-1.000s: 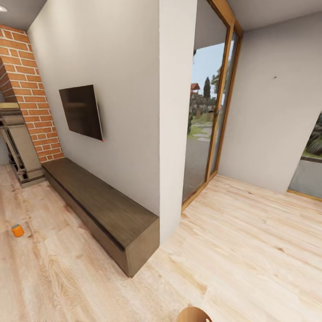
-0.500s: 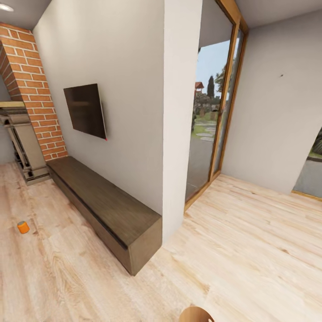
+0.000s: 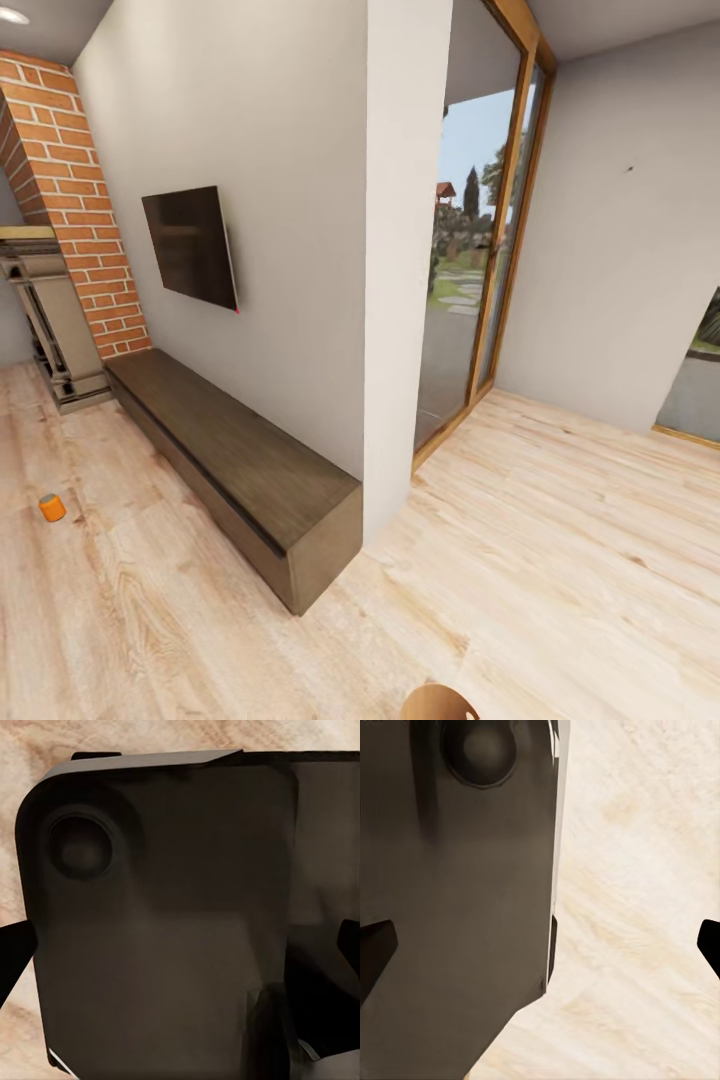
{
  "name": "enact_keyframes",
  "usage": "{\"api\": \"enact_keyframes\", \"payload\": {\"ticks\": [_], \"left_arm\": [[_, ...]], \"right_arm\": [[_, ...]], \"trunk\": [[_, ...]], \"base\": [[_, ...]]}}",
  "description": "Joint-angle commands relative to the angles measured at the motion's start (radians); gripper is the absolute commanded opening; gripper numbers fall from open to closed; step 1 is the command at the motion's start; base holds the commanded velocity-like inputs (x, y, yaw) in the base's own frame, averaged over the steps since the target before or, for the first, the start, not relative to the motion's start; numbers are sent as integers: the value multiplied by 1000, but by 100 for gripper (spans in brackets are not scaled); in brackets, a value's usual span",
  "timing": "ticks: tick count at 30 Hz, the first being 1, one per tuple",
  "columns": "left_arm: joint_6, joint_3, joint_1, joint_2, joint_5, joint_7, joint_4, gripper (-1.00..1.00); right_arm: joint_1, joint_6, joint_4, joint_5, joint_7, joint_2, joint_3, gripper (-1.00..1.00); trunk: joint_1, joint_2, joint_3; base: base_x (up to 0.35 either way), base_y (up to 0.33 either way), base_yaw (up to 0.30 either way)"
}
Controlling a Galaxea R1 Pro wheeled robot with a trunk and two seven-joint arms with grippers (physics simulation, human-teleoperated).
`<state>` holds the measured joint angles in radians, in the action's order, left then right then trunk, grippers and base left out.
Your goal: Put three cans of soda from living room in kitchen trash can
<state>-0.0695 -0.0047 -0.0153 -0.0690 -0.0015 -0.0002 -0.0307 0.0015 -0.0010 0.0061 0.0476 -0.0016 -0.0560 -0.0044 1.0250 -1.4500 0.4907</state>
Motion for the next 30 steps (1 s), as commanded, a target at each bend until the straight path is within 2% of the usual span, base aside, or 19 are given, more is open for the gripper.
{"api": "enact_keyframes", "payload": {"ticks": [1, 9, 12, 13, 14, 15, 16, 17, 18, 19, 20, 21, 22, 23, 25, 27, 29, 30], "left_arm": [[0, 0, 0, 0, 0, -1, 0, 100], [3, 6, 0, 3, 2, -2, 1, 100], [4, 6, 0, 5, 2, -4, 1, 100], [4, 5, 0, 6, 2, -10, 1, 100], [7, 5, -2, 6, 2, -26, 0, 100], [10, 5, -6, 6, 2, -37, -1, 100], [21, 5, -23, 6, 1, -64, -7, 100], [74, 4, -59, 8, 2, -92, -24, 100], [179, 5, -95, 10, 2, -108, -92, 100], [262, 5, -108, 11, 3, -114, -169, 100], [358, 6, -117, 11, 4, -119, -287, 100], [538, 3, -119, 9, 4, -131, -573, 100], [664, 0, -109, 7, 3, -135, -778, 100], [779, -2, -89, 7, 6, -139, -964, 100], [937, -5, -59, 5, 6, -140, -1238, 100], [979, -5, -50, 3, 4, -135, -1309, 100], [991, -5, -47, 2, 3, -131, -1306, 100], [993, -4, -47, 2, 1, -129, -1270, 100]], "right_arm": [[0, 0, -1, 0, 0, 0, 0, 100], [-3, 0, -19, 4, 20, -4, 4, 100], [-9, 17, -116, 2, 106, -3, 15, 100], [-10, 71, -204, -1, 133, -4, 13, 100], [-9, 194, -342, -3, 152, -5, 11, 100], [-5, 372, -544, -3, 164, -6, 10, 100], [-3, 461, -651, -2, 169, -6, 10, 100], [7, 726, -968, 0, 177, -4, 10, 100], [12, 901, -1185, 4, 179, -1, 9, 100], [13, 967, -1267, 5, 179, 0, 9, 100], [13, 1008, -1319, 5, 178, 2, 11, 100], [12, 1044, -1362, 5, 177, 4, 14, 100], [12, 1048, -1378, 5, 176, 5, 16, 100], [10, 1048, -1386, 5, 176, 6, 17, 100], [-1, 1048, -1354, 6, 173, 7, 19, 100], [-33, 1048, -1285, 5, 153, 5, 19, 100], [-50, 1048, -1232, 5, 139, 5, 19, 100], [-56, 1048, -1203, 5, 133, 6, 20, 100]], "trunk": [[0, 0, 0], [0, 0, 0], [0, 0, 0], [0, 0, 0], [0, 0, 0], [0, 0, 0], [0, 0, 0], [0, 0, 0], [0, 0, 0], [0, 0, 0], [0, 0, 0], [0, 0, 0], [0, 0, 0], [0, 0, 0], [0, 0, 0], [0, 0, 0], [0, 0, 0], [0, 0, 0]], "base": [[0, 0, 0], [0, 0, 0], [0, 0, 0], [0, 0, 0], [0, 0, 0], [0, 0, 0], [0, 0, 0], [0, 0, 0], [0, 0, 0], [0, 0, 0], [0, 0, 0], [0, 0, 0], [0, 0, 0], [0, 0, 0], [0, 0, 0], [0, 0, 0], [0, 0, 0], [0, 0, 0]]}}
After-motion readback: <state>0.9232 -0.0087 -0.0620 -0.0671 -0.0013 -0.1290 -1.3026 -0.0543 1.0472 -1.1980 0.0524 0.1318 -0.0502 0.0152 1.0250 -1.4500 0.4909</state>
